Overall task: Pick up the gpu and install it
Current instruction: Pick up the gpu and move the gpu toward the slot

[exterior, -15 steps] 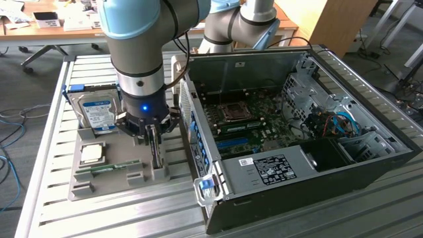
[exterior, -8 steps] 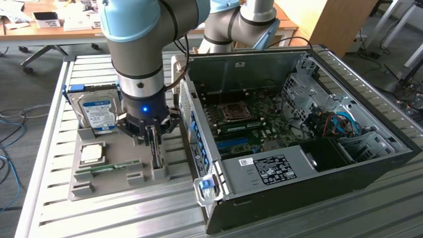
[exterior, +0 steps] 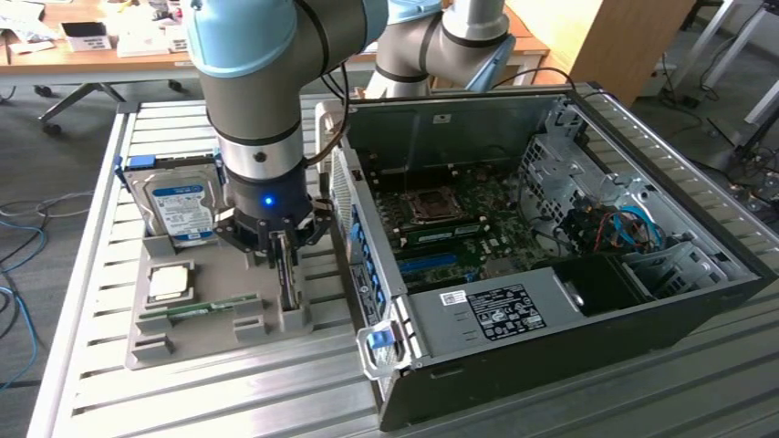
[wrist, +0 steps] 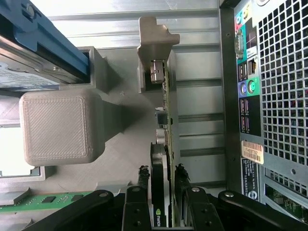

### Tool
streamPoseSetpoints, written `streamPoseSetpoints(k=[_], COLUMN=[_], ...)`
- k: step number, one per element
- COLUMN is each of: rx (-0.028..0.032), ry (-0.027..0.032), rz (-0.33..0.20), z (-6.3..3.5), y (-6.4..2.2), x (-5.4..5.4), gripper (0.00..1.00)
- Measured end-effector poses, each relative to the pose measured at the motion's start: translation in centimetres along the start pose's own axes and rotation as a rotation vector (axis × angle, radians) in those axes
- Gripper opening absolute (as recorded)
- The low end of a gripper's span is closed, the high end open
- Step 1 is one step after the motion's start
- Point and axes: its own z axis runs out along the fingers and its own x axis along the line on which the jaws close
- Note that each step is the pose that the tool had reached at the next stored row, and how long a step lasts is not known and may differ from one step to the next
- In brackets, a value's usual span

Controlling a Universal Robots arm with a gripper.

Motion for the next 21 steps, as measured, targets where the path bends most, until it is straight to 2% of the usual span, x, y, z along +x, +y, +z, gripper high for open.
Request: streamPoseSetpoints(k=[3, 4, 21], rx=[0.0001, 0.0000, 0.0000], ry=[0.0001, 0.0001, 0.0000], rz=[0.000, 0.000, 0.000], z=[0.00, 0.00, 0.00], y=[0.00, 0.00, 0.00], x=[0.00, 0.00, 0.00], gripper=[0.35, 0.27, 0.27])
